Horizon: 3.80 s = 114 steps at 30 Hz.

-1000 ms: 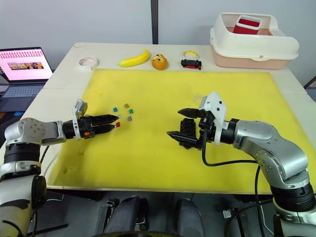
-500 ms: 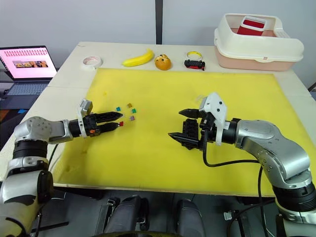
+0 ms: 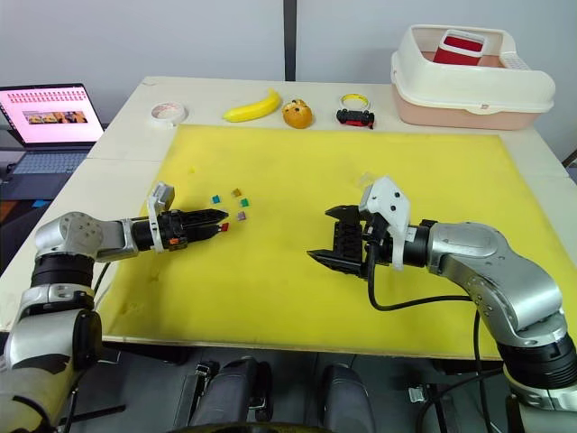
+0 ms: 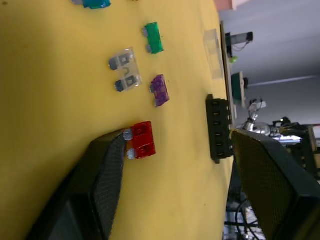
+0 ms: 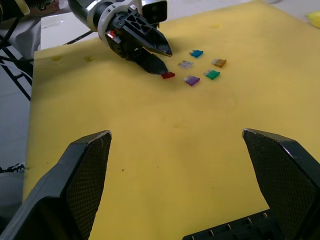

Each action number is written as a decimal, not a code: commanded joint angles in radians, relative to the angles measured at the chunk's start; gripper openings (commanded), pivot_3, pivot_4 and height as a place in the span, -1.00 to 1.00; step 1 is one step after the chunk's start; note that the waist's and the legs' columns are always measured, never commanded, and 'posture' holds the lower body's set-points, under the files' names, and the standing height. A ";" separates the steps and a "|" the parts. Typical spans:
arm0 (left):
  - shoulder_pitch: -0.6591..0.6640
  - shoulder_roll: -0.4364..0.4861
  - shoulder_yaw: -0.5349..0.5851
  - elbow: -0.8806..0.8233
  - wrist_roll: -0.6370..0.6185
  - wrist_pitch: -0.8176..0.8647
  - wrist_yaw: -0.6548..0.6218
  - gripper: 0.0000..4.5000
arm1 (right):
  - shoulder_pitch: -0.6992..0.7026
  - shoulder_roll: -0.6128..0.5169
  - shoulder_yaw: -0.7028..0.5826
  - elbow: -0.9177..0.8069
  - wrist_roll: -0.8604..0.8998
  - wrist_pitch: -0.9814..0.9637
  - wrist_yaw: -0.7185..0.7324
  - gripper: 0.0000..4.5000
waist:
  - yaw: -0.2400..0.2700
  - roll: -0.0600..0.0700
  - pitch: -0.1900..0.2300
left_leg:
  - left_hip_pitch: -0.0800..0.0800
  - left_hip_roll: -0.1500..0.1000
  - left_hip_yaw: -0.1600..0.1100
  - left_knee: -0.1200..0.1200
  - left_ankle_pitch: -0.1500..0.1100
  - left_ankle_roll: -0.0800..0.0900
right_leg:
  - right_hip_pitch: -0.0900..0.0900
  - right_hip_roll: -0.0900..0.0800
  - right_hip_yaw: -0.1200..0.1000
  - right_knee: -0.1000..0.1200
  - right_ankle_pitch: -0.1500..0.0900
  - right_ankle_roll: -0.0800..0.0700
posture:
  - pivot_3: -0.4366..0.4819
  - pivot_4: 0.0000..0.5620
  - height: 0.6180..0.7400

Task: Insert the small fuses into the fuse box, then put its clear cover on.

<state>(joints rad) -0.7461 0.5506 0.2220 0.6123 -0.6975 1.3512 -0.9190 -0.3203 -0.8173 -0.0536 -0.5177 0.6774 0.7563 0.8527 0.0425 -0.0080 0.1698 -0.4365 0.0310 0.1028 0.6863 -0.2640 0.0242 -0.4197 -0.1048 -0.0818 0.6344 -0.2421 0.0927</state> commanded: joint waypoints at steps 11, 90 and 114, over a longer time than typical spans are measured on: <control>0.041 -0.020 -0.037 -0.011 0.021 0.001 -0.002 -0.20 | 0.001 -0.014 -0.010 -0.002 -0.028 -0.028 0.036 1.00 | -0.005 0.000 0.000 | 0.001 0.000 0.000 0.000 0.000 0.001 | 0.000 0.000 0.000 0.000 0.000 0.000 | -0.05 -0.47 1.00; -0.111 -0.436 0.273 -0.458 -0.742 0.076 0.790 -1.00 | -0.165 0.515 -0.107 0.089 0.924 0.027 -1.034 -0.64 | -0.033 -0.001 0.001 | 0.001 0.001 0.000 -0.003 0.001 -0.001 | -0.001 0.001 0.002 -0.001 0.000 0.000 | -0.05 -0.47 1.00; 0.011 0.050 -0.293 -0.845 -0.321 -0.284 0.079 0.99 | -0.137 -0.152 -0.159 0.008 0.707 0.197 -0.459 -1.00 | -0.031 0.000 0.001 | -0.001 0.000 0.002 -0.003 -0.003 0.006 | -0.003 0.002 0.002 -0.004 0.000 -0.001 | -0.05 -0.47 1.00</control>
<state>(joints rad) -0.7537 0.5647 0.0223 -0.1527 -1.1506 1.1953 -0.6784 -0.4631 -0.9285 -0.1962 -0.4735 1.4651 0.9552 0.2586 0.0120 -0.0083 0.1708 -0.4379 0.0308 0.1050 0.6825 -0.2674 0.0297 -0.4230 -0.1030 -0.0803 0.6302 -0.2424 0.0920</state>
